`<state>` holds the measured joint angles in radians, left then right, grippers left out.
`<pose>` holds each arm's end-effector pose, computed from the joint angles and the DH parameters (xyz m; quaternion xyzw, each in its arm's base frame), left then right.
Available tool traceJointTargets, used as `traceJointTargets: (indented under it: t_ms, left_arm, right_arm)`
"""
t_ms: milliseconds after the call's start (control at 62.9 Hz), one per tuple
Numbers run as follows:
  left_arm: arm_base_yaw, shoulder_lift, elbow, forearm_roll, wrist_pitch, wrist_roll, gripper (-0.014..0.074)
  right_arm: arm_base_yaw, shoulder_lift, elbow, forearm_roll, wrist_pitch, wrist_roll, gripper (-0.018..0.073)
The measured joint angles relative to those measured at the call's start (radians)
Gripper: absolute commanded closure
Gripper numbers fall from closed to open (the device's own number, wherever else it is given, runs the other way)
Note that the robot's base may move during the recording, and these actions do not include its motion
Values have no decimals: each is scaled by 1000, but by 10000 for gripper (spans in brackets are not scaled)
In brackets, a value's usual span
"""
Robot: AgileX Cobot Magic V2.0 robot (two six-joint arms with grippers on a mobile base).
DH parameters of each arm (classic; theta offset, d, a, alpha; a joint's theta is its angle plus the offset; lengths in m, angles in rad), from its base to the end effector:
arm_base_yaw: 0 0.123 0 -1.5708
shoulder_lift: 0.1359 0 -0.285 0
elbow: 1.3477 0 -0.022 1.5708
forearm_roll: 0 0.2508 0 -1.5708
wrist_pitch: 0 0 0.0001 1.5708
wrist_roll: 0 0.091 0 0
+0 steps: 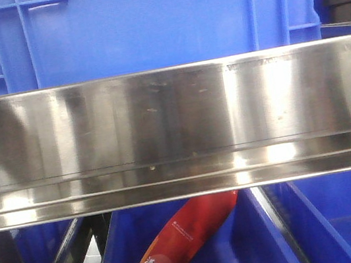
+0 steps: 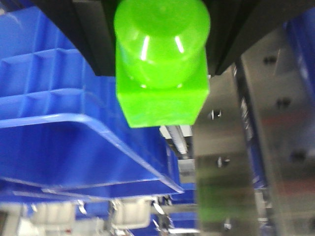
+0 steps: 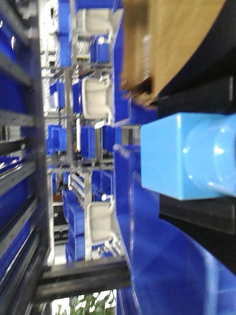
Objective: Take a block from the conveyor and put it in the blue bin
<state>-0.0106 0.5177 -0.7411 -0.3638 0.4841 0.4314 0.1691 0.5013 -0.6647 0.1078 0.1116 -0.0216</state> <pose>0.0944 -0.0161 0.3807 0.0983 0.7498 -0.0316 0.6536 0.0970 0.0177 0.3886 -0.0319 0.6553 0.0997 0.7481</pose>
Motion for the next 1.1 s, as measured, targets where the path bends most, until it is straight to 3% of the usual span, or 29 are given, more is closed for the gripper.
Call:
traceJointTargets:
  t_ms: [64, 254, 397, 540, 636, 858, 1017, 1097]
  left_arm:
    - [0, 46, -46, -39, 20, 58, 708]
    - [0, 199, -189, -259, 62, 257, 708]
    - [-25, 310, -279, -346, 84, 310, 708]
    - [-105, 436, -374, -364, 86, 320, 708]
    - [-192, 523, -430, -366, 72, 324, 708]
    - [-360, 714, -510, -381, -71, 328, 708]
    - [-420, 802, -521, -386, -137, 328, 704]
    - [-425, 840, -521, -411, -151, 326, 627]
  right_arm:
    - [29, 67, -41, 0, -2, -2, 721]
    - [160, 330, -170, 0, -27, -4, 721]
    - [248, 501, -265, 0, -62, -4, 721]
    - [301, 633, -350, 0, -89, -7, 721]
    - [320, 703, -402, 0, -96, -7, 721]
    - [325, 791, -482, 0, -96, -7, 721]
    - [325, 808, -490, 0, -96, -7, 721]
    - [325, 822, -490, 0, -81, -7, 691]
